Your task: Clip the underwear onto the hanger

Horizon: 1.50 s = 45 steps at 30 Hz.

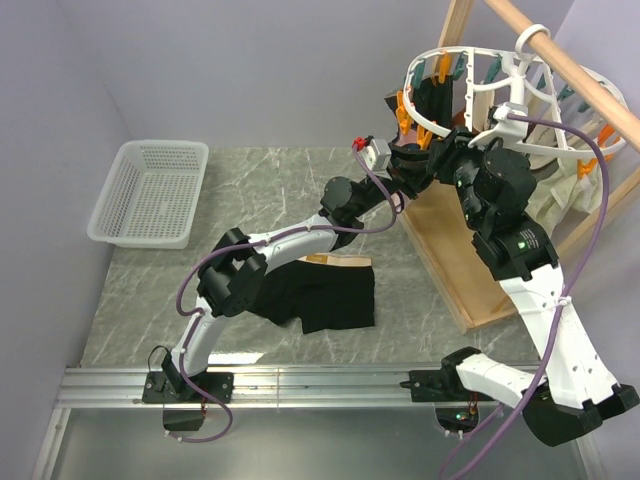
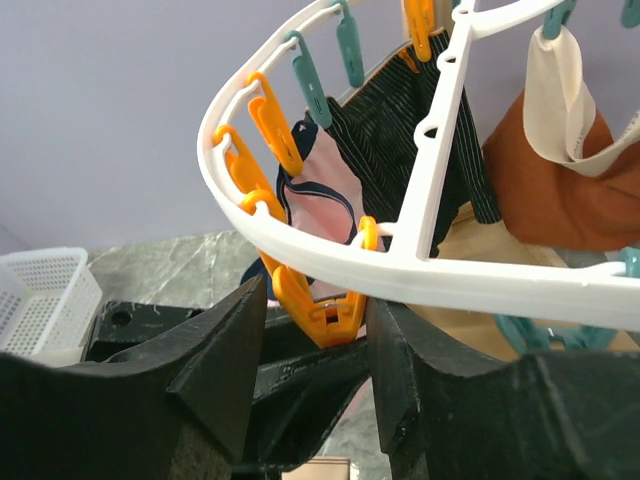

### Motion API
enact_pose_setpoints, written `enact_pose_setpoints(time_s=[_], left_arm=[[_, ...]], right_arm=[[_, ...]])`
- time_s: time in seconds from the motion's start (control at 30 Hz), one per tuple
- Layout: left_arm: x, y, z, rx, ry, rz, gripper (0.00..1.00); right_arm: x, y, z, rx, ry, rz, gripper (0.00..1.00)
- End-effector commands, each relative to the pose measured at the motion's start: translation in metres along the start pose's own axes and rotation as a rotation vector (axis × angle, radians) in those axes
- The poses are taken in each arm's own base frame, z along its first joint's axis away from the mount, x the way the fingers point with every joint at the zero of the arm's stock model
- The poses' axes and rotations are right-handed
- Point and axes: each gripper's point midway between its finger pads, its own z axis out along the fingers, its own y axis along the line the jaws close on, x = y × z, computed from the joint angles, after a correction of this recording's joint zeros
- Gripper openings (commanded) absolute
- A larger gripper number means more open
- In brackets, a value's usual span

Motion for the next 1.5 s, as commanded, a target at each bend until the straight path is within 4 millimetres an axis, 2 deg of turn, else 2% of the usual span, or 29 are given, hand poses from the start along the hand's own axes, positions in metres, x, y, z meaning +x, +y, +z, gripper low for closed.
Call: enact_pose_setpoints(time_s=[0.0,0.07,0.17,0.3,0.4,0.43,0.47,0.53,0.57,0.63,0.7,0.73,0.77,0.83,0.97,1.03,1.07,1.2,1.37,1.4,1.47], left_arm=[[-0.047,-0.023,0.011,0.073,-0.085,0.046,0.0],[-0.045,-0.023,0.011,0.073,-0.081,0.045,0.0],[-0.046,-0.024,0.011,0.075,-0.083,0.046,0.0],[-0.044,-0.026,0.012,0.084,-0.073,0.039,0.0],[-0.044,-0.027,0.011,0.092,-0.066,0.04,0.09],[-0.041,-0.027,0.009,0.093,-0.058,0.037,0.2],[-0.042,-0.03,0.009,0.1,-0.054,0.036,0.27],[-0.038,-0.03,0.005,0.098,-0.035,0.035,0.38],[-0.044,-0.031,0.005,0.098,-0.041,0.04,0.42],[-0.039,-0.034,0.0,0.1,-0.015,0.037,0.51],[-0.047,-0.035,-0.003,0.099,-0.014,0.05,0.56],[-0.042,-0.034,-0.007,0.089,0.007,0.044,0.6],[-0.047,-0.035,-0.007,0.082,0.008,0.036,0.61],[-0.044,-0.034,-0.012,0.062,0.04,0.023,0.65],[-0.041,-0.029,-0.015,0.031,0.058,0.043,0.66],[-0.046,-0.024,-0.009,0.009,0.05,0.049,0.65],[-0.04,-0.02,-0.009,-0.005,0.065,0.045,0.64],[-0.044,-0.014,0.0,-0.024,0.046,0.056,0.62],[-0.044,-0.007,0.008,-0.049,0.029,0.054,0.56],[-0.05,-0.007,0.013,-0.048,0.019,0.056,0.53],[-0.045,-0.004,0.015,-0.05,0.023,0.053,0.5]], right_arm=[[-0.03,0.001,0.0,0.008,-0.086,0.057,0.5],[-0.03,0.001,0.002,0.005,-0.082,0.062,0.48],[-0.029,0.002,0.004,0.0,-0.073,0.066,0.38],[-0.028,0.002,0.003,-0.005,-0.068,0.069,0.14],[-0.029,0.002,0.001,-0.013,-0.067,0.07,0.04],[-0.03,0.001,0.0,-0.012,-0.069,0.071,0.02],[-0.029,0.001,0.0,-0.012,-0.068,0.069,0.0],[-0.029,0.0,0.0,-0.01,-0.068,0.069,0.0],[-0.029,-0.001,0.0,-0.009,-0.068,0.069,0.0],[-0.03,0.0,-0.001,-0.012,-0.069,0.072,0.0],[-0.029,-0.001,0.0,-0.012,-0.066,0.074,0.0],[-0.029,-0.002,-0.001,-0.01,-0.067,0.077,0.0],[-0.03,-0.001,-0.002,-0.012,-0.069,0.079,0.0],[-0.03,-0.001,-0.002,-0.014,-0.067,0.077,0.0],[-0.029,-0.001,-0.003,-0.02,-0.063,0.079,0.0],[-0.029,0.0,-0.003,-0.024,-0.06,0.08,0.0],[-0.029,0.001,-0.003,-0.032,-0.061,0.081,0.0],[-0.029,0.003,-0.005,-0.047,-0.06,0.081,0.0],[-0.027,0.003,-0.006,-0.052,-0.051,0.078,0.0],[-0.024,0.004,-0.006,-0.055,-0.044,0.078,0.0],[-0.023,0.004,-0.005,-0.057,-0.04,0.077,0.0]])
